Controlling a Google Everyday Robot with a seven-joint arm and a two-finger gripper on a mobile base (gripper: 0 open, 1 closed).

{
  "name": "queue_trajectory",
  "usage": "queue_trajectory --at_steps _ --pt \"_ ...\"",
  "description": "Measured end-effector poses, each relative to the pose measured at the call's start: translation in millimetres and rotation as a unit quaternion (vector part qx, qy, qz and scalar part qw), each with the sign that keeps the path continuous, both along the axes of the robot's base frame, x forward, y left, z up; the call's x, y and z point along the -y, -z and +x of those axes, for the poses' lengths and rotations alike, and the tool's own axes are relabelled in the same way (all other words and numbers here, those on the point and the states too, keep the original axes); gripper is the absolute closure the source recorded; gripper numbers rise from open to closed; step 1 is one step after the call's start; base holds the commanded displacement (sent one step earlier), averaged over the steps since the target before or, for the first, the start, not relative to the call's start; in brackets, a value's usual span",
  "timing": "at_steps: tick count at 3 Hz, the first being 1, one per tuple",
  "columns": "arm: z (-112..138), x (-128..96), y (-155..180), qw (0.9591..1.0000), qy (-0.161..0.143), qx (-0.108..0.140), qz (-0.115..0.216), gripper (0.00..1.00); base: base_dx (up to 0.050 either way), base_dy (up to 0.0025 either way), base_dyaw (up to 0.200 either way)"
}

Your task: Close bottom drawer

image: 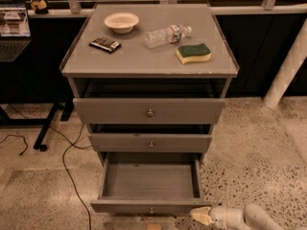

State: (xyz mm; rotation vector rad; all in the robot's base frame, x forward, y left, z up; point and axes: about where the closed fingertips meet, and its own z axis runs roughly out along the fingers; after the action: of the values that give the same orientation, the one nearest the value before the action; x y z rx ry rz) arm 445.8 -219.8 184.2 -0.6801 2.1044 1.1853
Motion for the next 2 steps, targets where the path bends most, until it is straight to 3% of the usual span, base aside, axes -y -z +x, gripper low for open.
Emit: queue_trajectory --at_steps 2 --pt "20 -12 4 0.9999 -0.013 0.001 0.006 1.00 0.000 0.00000 0.000"
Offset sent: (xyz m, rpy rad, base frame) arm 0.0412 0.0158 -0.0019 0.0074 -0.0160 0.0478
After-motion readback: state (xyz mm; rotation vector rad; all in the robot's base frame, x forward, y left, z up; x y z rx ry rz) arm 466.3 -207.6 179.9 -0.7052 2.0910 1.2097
